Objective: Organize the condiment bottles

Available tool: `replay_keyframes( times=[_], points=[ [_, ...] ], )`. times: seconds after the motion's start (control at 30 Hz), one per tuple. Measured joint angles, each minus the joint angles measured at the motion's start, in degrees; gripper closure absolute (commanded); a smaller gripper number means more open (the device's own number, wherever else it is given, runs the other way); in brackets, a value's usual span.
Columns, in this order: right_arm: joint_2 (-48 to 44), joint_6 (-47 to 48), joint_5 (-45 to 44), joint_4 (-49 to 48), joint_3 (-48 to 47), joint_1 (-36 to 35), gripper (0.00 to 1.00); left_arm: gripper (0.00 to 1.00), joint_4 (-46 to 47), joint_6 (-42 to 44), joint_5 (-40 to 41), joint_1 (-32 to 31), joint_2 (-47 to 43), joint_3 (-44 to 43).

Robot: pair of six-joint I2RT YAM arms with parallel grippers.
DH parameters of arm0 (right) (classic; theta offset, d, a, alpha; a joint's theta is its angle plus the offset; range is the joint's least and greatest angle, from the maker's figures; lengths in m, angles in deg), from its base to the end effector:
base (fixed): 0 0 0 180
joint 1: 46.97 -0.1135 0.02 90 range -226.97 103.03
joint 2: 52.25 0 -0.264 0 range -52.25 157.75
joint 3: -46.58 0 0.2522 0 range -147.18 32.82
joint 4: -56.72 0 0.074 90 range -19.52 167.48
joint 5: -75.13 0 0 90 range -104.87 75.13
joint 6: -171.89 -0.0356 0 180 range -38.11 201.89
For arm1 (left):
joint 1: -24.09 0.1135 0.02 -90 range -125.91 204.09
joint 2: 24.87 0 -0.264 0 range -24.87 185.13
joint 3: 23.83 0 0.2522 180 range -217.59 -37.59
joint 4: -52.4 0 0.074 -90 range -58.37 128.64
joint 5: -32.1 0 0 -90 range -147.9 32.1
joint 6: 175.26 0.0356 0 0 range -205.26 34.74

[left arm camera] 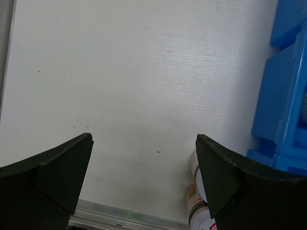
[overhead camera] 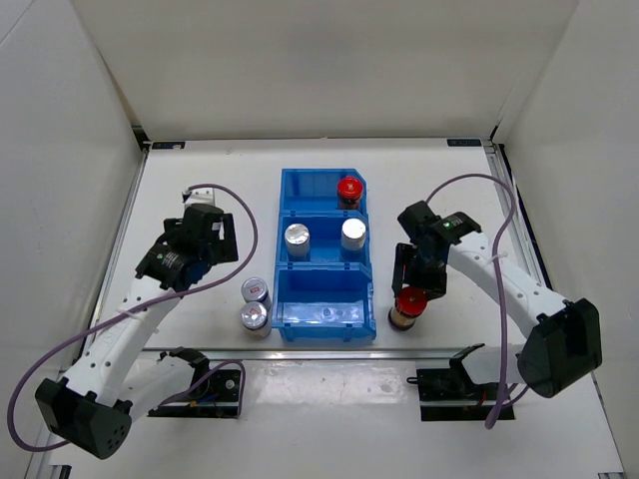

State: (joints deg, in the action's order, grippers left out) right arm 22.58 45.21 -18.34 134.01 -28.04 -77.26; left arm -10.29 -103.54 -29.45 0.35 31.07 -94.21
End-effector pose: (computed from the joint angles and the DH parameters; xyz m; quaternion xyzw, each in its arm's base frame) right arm 0.1969 0.1125 0.2604 0.0587 0.9919 0.0349 0.1074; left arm 0.1775 -0.0596 0.3165 -0.0443 0.9089 0.0905 0.4048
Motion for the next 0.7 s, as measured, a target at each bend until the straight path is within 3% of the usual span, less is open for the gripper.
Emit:
replay_keyframes(
  times=[0.03,0.13,0.3,0.33,0.37,0.47,0.53,0.7],
  points=[
    [0.0,-0.3,-0.6,0.6,-0.3,0.0,0.90,0.00,0.0,0.0,0.0,0.0,-0.1,0.0],
    [0.2,-0.7,-2.8,3.3,-3.0,-0.1,0.99,0.00,-0.2,0.0,0.0,0.0,-0.5,0.0],
    [1.2,-0.3,-4.4,4.9,-10.9,-0.1,1.00,0.00,-0.5,0.0,0.0,0.0,-1.2,0.1],
    [1.8,-0.3,-4.4,4.9,-11.7,-0.1,0.96,0.00,-0.5,0.0,0.0,0.0,-1.2,0.2],
    [2.5,-0.2,-4.5,4.9,-12.0,-0.1,0.63,0.00,-0.4,0.0,0.0,0.0,-1.3,0.3],
    [4.5,0.3,-4.5,5.1,-12.1,-0.1,0.13,0.00,-0.7,0.0,0.0,0.0,-1.3,0.8],
    [5.3,0.8,-4.7,5.2,-12.1,-0.1,0.01,0.00,-0.8,0.0,0.0,0.0,-1.3,0.9],
    [3.5,1.3,-4.4,5.4,-10.6,-0.1,0.01,0.00,-0.6,0.0,0.0,0.0,-1.6,1.8]
  ],
)
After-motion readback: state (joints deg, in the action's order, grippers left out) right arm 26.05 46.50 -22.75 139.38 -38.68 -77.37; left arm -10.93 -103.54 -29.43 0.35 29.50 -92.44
